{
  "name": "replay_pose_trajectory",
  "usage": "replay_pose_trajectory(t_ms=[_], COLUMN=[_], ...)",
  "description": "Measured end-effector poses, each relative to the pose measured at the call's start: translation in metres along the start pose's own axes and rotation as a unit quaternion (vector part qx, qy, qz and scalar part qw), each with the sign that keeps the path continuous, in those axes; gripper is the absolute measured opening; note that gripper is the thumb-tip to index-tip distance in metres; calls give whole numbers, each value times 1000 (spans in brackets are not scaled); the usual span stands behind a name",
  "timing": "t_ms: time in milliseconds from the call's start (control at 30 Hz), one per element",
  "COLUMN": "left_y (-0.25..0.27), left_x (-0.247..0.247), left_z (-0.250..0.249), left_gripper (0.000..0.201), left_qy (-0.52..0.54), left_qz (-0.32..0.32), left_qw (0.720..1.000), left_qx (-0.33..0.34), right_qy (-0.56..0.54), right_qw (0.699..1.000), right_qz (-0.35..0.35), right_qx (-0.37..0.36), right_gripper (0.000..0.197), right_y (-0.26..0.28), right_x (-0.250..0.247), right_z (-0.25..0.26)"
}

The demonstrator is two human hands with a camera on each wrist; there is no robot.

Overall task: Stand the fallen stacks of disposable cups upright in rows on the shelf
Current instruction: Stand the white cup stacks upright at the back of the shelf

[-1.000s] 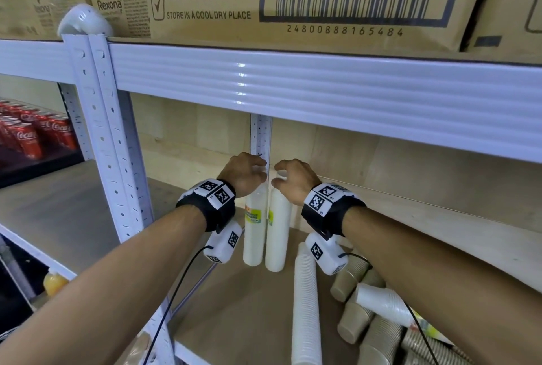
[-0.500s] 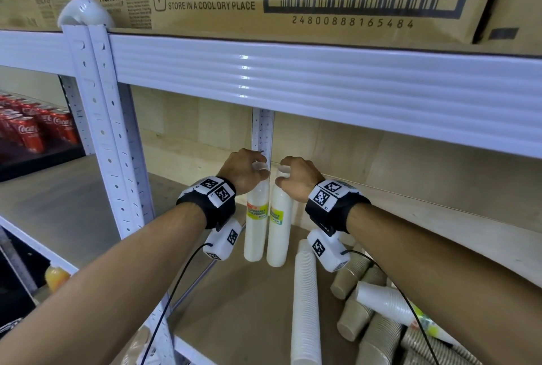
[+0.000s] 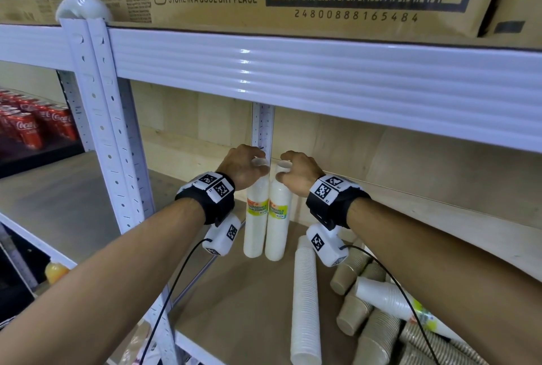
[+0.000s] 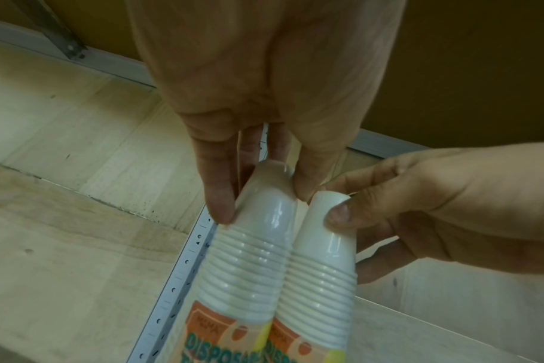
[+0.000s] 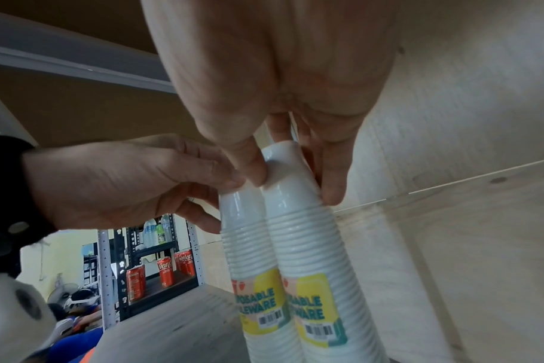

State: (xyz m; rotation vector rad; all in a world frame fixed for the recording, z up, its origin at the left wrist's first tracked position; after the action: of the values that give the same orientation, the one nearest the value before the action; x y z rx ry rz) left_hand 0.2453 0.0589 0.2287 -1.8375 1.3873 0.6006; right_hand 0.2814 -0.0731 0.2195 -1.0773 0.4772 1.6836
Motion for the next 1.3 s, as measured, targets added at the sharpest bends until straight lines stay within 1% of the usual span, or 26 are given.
replay_pose_trajectory(t_ms=[100, 167, 267, 400, 467, 567, 667, 767, 833, 933, 1000, 1067, 1167, 1233, 1300], left_y=[-2, -1, 5, 17, 25, 43, 61, 73, 81, 94, 103, 111, 121, 125, 129], left_x=[-1, -5, -15, -21, -15, 9, 42, 79, 103, 138, 159, 177, 199, 208, 216], left_z=[3, -2, -20, -49, -61, -78, -83, -68, -50, -28, -11, 10, 29, 37, 44], left_gripper=[43, 50, 50, 44, 42, 41, 39, 42, 47, 57, 67, 79, 97, 105, 108], left_qy=[19, 21, 1, 24, 40, 67, 74, 48, 25, -22, -67, -66, -54, -40, -20], left_qz=[3, -2, -22, -33, -14, 52, 113, 155, 177, 212, 233, 245, 267, 271, 263], left_qw=[1000, 1000, 1000, 999, 998, 995, 990, 986, 984, 977, 970, 966, 959, 956, 956], left_qx=[-23, -23, 9, 32, 37, 48, 52, 31, 10, -1, -16, -52, -84, -106, -130], right_qy=[-3, 2, 25, 60, 69, 78, 113, 120, 123, 141, 160, 191, 223, 241, 252], right_qw=[1000, 1000, 1000, 998, 997, 996, 990, 984, 982, 978, 975, 969, 962, 958, 958], right_qz=[1, -4, -12, 5, 17, 32, 53, 79, 96, 103, 102, 112, 122, 116, 101], right_qx=[-3, -5, -9, -8, 7, 34, 67, 102, 111, 112, 115, 110, 104, 98, 89], right_gripper=[62, 64, 61, 52, 50, 50, 54, 59, 59, 57, 58, 62, 67, 71, 70], right_y=[4, 8, 14, 28, 39, 60, 86, 113, 131, 153, 165, 176, 188, 193, 195], right_x=[-4, -10, -22, -37, -42, -45, -40, -30, -24, -17, -15, -12, -5, -1, 1], right_z=[-2, -4, -9, -22, -37, -63, -96, -130, -148, -171, -184, -194, -206, -211, -214])
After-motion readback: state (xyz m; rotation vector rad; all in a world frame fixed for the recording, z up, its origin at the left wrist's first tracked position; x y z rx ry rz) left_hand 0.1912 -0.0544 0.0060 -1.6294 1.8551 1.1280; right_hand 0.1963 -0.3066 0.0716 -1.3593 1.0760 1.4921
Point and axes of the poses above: each hand's wrist, its own y-axis away from the middle knuckle, its own x-axis out of the palm, z = x × y, the point moved 8 cm from there along -y, towards the middle knuckle, and after that the axes turned 3 degrees about y, right-handed, at the moved point
